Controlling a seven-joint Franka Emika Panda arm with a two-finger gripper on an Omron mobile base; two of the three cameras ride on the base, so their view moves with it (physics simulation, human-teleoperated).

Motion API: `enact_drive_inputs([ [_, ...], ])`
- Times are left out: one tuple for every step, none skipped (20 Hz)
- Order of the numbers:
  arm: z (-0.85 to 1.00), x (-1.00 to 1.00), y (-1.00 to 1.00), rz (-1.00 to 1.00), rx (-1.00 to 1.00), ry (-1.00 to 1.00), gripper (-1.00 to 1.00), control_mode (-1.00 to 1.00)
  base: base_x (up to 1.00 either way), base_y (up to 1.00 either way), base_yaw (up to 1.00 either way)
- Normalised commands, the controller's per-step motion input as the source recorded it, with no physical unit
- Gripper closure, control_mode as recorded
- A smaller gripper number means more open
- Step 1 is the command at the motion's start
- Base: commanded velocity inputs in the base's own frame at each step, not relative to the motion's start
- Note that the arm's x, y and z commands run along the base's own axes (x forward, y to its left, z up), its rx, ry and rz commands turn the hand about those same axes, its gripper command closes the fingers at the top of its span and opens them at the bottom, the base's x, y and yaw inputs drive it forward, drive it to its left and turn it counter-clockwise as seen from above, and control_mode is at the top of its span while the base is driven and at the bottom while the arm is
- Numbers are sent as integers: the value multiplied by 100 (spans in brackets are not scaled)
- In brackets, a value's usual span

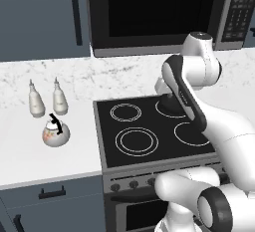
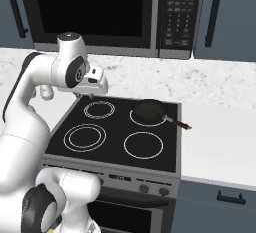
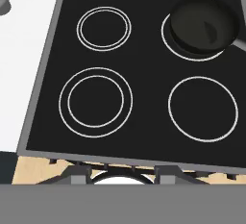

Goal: Pick the kettle from the counter and place it on a stove burner. Then turn the burner on.

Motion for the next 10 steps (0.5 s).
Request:
enact_drive_inputs([
  [0, 0, 0, 0, 0, 0, -100, -100, 0, 0, 0],
  [0, 0, 0, 0, 0, 0, -100, -100, 0, 0, 0],
  [0, 0, 0, 0, 0, 0, -100, -100, 0, 0, 0],
  [0, 0, 0, 0, 0, 0, -100, -100, 0, 0, 0],
  [0, 0, 0, 0, 0, 0, -100, -100, 0, 0, 0],
  [0, 0, 0, 0, 0, 0, -100, -100, 0, 0, 0],
  [0, 0, 0, 0, 0, 0, -100, -100, 0, 0, 0],
  [0, 0, 0, 0, 0, 5, -100, -100, 0, 0, 0],
  [0, 0, 0, 0, 0, 0, -100, -100, 0, 0, 0],
  [-3, 0, 0, 0, 0, 0, -100, -100, 0, 0, 0],
])
